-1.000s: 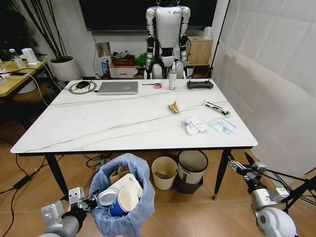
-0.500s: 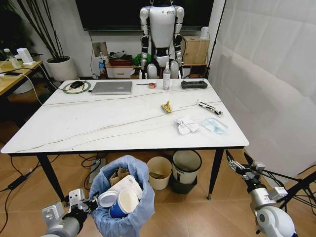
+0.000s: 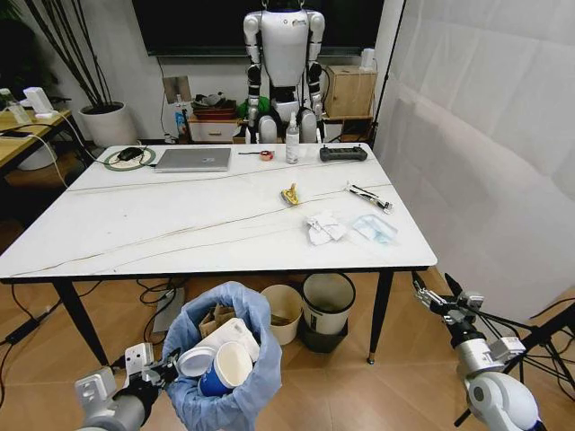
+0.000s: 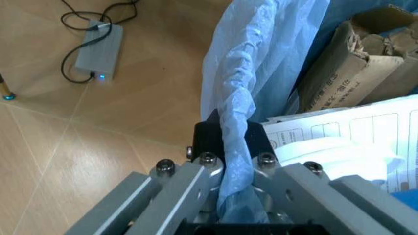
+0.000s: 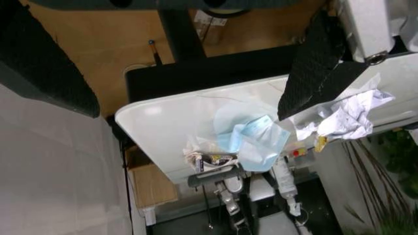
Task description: Pick up the trash bin and place the trash from the table into it.
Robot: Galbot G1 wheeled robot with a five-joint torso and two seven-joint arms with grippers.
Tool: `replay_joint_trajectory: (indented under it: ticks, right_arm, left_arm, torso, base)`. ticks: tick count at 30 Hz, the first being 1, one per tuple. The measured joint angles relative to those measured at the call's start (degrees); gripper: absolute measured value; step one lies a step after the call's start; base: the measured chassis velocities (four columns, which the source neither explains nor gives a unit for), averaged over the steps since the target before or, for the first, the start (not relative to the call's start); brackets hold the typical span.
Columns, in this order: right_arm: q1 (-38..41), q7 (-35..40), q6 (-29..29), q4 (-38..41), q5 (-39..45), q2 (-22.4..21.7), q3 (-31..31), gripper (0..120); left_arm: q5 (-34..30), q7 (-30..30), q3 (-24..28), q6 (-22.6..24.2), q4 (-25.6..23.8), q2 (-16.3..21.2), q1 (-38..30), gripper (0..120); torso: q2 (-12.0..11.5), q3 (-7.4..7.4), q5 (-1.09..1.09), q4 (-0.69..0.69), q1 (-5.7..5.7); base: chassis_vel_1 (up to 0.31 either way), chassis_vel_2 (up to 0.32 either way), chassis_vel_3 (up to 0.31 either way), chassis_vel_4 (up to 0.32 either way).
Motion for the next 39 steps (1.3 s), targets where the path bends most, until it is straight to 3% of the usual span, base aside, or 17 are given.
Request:
replay_joint_trajectory:
  ticks: [16,25,33,37,39]
  right_arm:
    - [-1.37,-0.04,1.34,2.31,-2.75,1.38,0.73,100]
    - [-3.91,2.07,1.08,10.86,-4.81,-1.09,1.40,100]
    - [-3.19,9.99,-4.71,17.40,-8.38,-6.58,-1.39,100]
    - [-0.60,21.35,-9.70,19.31,-9.97,-10.25,-4.99,100]
    - [0.50,22.71,-11.84,19.43,-9.60,-11.32,-5.78,100]
  left_arm:
    - [0.60,0.40,0.06,-0.14,-0.32,0.15,0.44,0]
    - [0.43,0.42,0.20,-0.17,-0.40,0.68,0.43,0]
    - [0.15,0.44,-0.48,-0.17,-0.72,0.95,1.11,0]
    - [0.03,0.45,-1.09,-0.21,-1.18,0.79,1.52,0]
    - [0.03,0.45,-1.30,-0.23,-1.20,0.63,1.72,0]
  torso:
    - [0.00,0.00,0.01,0.00,0.00]
    - [0.00,0.00,-0.01,0.00,0.00]
    - [0.00,0.00,0.00,0.00,0.00]
    - [0.00,0.00,0.01,0.00,0.00]
    - [0.00,0.00,0.00,0.00,0.00]
  base:
    - [0.000,0.000,0.000,0.000]
    - [0.000,0.000,0.000,0.000]
    - [0.000,0.000,0.000,0.000]
    - [0.000,0.000,0.000,0.000]
    - [0.000,0.000,0.000,0.000]
